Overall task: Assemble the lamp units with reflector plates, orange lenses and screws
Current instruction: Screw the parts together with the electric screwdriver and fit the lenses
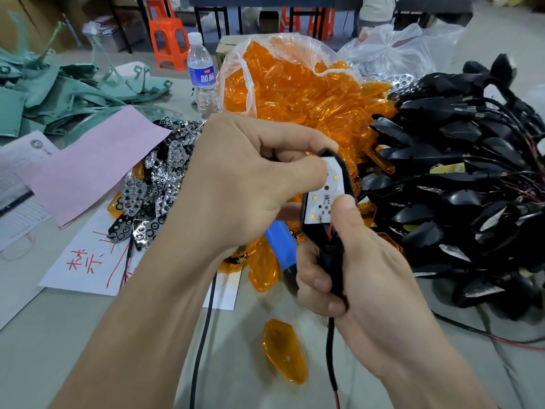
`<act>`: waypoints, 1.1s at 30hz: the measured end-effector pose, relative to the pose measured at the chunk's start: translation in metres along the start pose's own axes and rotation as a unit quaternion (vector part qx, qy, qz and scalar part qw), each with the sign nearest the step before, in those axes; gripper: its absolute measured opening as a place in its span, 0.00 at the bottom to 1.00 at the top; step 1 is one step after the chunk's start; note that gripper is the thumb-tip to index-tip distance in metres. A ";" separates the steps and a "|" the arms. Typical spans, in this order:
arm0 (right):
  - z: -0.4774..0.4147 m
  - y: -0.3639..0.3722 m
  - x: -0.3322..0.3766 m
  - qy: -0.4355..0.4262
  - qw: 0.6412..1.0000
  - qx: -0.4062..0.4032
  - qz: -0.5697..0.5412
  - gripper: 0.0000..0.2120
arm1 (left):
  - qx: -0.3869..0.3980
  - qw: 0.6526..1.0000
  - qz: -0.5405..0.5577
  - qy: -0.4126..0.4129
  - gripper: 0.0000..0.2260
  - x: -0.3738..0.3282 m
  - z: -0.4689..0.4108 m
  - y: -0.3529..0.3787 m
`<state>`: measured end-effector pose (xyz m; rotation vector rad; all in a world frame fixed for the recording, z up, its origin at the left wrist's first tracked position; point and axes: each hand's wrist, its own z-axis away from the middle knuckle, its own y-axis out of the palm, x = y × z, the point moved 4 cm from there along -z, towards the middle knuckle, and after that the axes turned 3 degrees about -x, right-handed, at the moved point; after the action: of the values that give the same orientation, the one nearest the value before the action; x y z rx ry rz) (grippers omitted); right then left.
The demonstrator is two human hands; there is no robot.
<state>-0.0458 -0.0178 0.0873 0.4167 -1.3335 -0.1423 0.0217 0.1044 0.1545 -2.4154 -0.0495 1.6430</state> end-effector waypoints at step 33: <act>0.008 -0.005 0.005 -0.063 0.991 -0.119 -0.015 0.20 | -0.011 1.000 -0.026 0.002 0.07 -0.013 0.008 0.011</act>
<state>-0.0516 -0.0259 0.0912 0.2294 -1.4150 -0.3543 0.0087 0.0928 0.1609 -2.4125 -0.1294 1.6248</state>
